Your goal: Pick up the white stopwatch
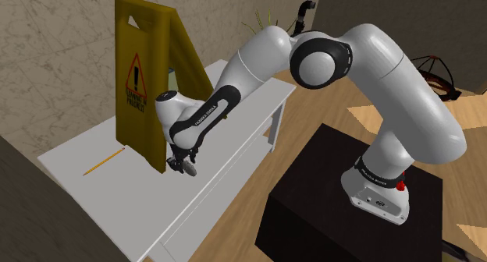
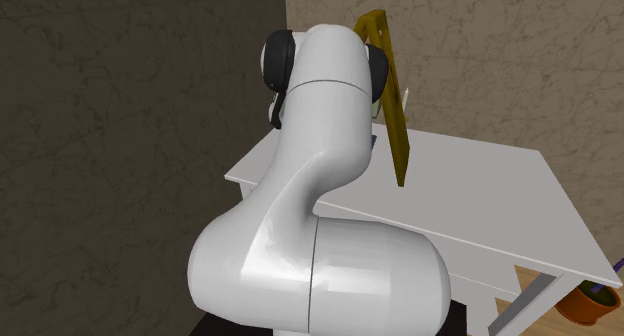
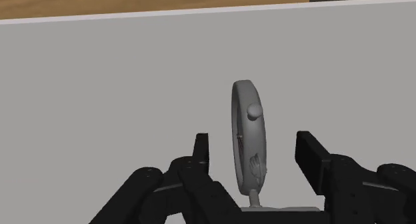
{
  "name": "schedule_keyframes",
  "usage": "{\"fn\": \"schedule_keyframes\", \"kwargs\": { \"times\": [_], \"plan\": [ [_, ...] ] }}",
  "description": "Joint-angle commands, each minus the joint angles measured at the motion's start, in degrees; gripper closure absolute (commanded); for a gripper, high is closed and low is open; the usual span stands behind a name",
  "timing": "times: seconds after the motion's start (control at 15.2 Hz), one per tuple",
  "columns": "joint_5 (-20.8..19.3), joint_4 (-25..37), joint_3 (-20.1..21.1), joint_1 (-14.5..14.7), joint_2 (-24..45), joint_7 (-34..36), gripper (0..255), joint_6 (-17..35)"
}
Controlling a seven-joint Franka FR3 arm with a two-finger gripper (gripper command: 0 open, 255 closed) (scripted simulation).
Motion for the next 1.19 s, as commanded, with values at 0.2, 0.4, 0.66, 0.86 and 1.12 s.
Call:
{"fn": "schedule_keyframes", "kwargs": {
  "times": [0.2, 0.4, 0.66, 0.86, 1.12],
  "plan": [
    [-0.01, 0.09, -0.01, 0.00, 0.12, -0.01, 255, 0.04],
    [-0.01, 0.13, -0.01, 0.03, 0.14, 0.01, 255, 0.03],
    [0.10, -0.77, 0.14, -0.15, -1.28, 0.01, 255, -0.49],
    [0.29, -1.58, 0.38, -0.35, -3.16, 0.01, 255, -1.56],
    [0.57, -2.48, 0.70, -0.61, -5.56, -0.01, 255, -3.08]
  ]
}}
